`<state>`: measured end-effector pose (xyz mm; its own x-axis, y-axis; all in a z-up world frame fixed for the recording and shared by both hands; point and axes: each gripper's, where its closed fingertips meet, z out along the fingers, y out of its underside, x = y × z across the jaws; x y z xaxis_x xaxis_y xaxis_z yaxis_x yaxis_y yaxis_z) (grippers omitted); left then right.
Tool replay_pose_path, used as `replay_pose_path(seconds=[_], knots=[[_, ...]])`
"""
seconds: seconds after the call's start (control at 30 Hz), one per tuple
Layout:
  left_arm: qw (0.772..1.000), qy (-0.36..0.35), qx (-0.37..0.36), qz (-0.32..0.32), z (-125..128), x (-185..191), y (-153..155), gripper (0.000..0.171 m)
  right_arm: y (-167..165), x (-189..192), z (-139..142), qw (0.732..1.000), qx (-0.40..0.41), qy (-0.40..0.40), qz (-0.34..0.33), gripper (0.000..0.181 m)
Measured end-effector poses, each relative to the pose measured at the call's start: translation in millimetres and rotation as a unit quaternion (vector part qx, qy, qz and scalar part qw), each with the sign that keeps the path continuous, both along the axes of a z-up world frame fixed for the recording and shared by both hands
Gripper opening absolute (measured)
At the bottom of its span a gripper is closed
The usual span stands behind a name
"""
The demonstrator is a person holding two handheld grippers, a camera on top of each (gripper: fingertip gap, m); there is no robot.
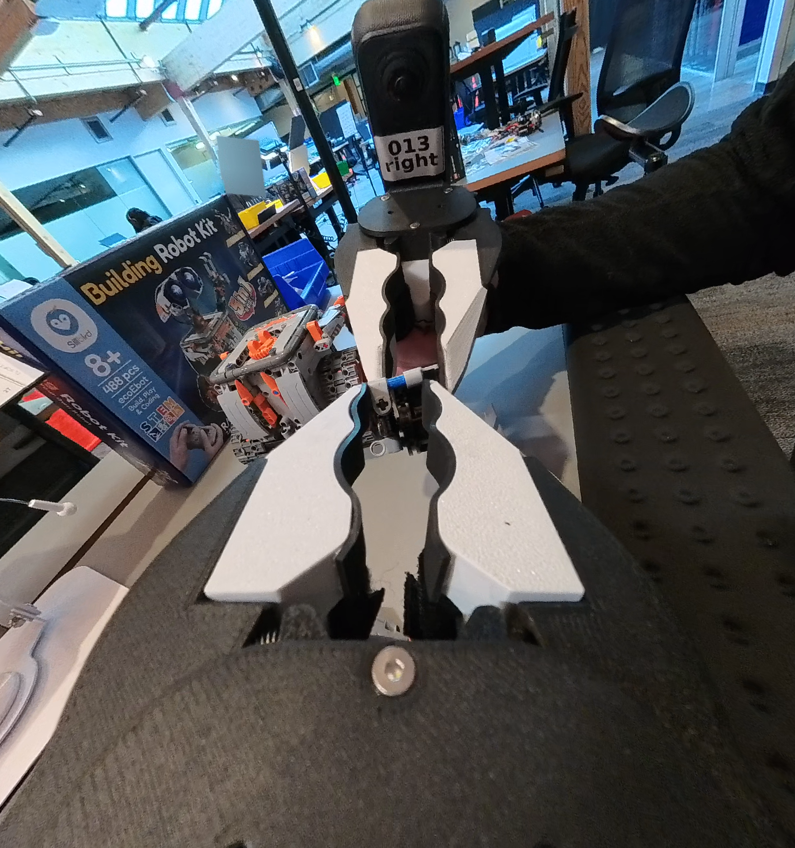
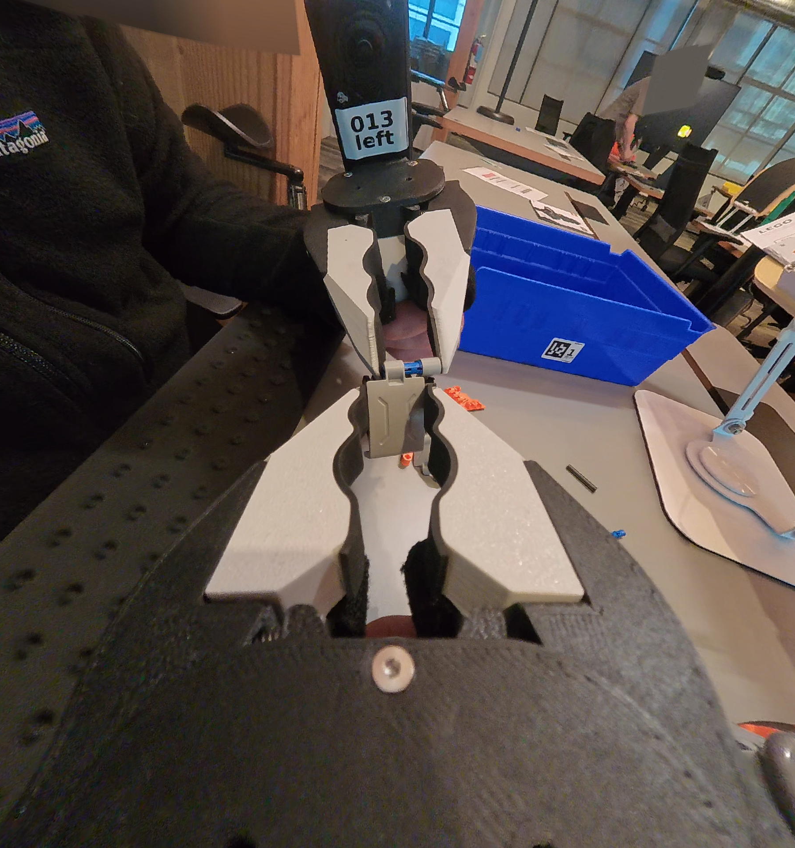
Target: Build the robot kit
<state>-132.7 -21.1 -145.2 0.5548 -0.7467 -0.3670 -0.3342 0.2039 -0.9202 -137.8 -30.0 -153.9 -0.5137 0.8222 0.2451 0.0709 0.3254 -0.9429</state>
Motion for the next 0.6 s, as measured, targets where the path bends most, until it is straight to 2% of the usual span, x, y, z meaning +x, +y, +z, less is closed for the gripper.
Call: replay_pose_path(seconds=[0.6], knots=[[1.0,0.025,-0.012,-0.005,-6.3,1.3,-2.9,0.018,-3.2,-2.0,-9.3,1.0,0.003,-0.023,0.006,0.021]])
